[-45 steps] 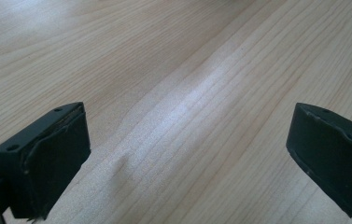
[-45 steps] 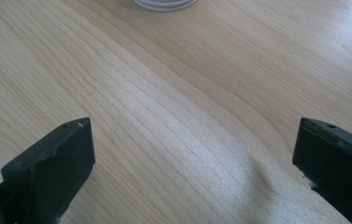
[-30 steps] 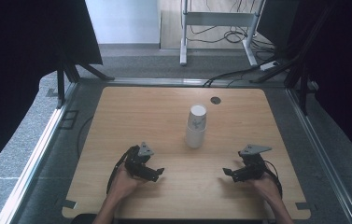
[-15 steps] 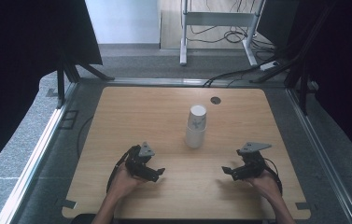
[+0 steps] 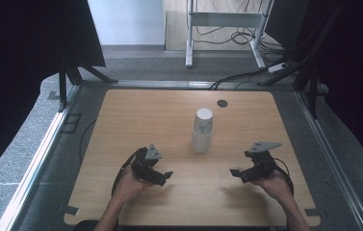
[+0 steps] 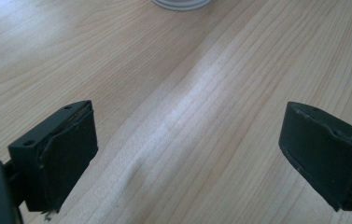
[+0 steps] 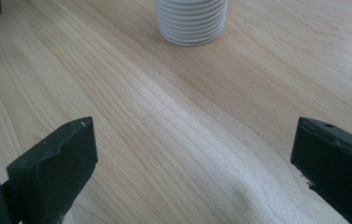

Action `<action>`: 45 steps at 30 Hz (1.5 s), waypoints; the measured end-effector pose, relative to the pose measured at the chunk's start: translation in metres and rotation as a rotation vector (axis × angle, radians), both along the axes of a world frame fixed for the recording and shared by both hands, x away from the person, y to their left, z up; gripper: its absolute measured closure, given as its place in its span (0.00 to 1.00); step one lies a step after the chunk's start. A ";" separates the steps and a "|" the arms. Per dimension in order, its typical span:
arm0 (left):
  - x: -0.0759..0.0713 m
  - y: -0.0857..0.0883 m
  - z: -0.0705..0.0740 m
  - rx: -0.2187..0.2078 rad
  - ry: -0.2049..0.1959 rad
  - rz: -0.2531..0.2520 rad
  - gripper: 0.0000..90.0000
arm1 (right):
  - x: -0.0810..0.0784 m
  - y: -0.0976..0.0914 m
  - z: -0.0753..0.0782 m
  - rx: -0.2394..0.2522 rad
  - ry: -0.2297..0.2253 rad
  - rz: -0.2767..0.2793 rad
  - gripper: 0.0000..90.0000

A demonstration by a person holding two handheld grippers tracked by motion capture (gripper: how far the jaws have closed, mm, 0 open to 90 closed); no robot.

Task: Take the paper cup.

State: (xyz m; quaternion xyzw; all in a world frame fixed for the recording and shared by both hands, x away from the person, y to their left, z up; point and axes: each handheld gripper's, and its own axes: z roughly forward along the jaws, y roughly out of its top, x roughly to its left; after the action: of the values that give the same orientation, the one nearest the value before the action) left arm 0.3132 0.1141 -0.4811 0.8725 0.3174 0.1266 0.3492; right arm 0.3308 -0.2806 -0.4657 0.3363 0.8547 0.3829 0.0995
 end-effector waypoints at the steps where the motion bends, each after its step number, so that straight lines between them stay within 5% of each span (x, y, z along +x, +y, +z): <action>1: 0.001 -0.001 0.000 0.002 -0.003 -0.005 0.05 | 0.001 0.000 0.001 0.001 -0.002 0.003 0.01; 25: 0.025 -0.007 0.014 -0.043 -0.027 -0.031 0.07 | 0.019 0.014 0.031 -0.038 -0.009 0.047 0.09; 45: 0.051 -0.030 0.024 -0.052 -0.025 -0.071 0.07 | 0.037 0.030 0.048 -0.102 0.018 0.088 0.15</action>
State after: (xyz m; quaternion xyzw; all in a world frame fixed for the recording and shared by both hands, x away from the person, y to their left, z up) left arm 0.3639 0.0844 -0.4570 0.8721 0.2851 0.1167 0.3802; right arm 0.3674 -0.2507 -0.4177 0.2962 0.8879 0.3400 0.0915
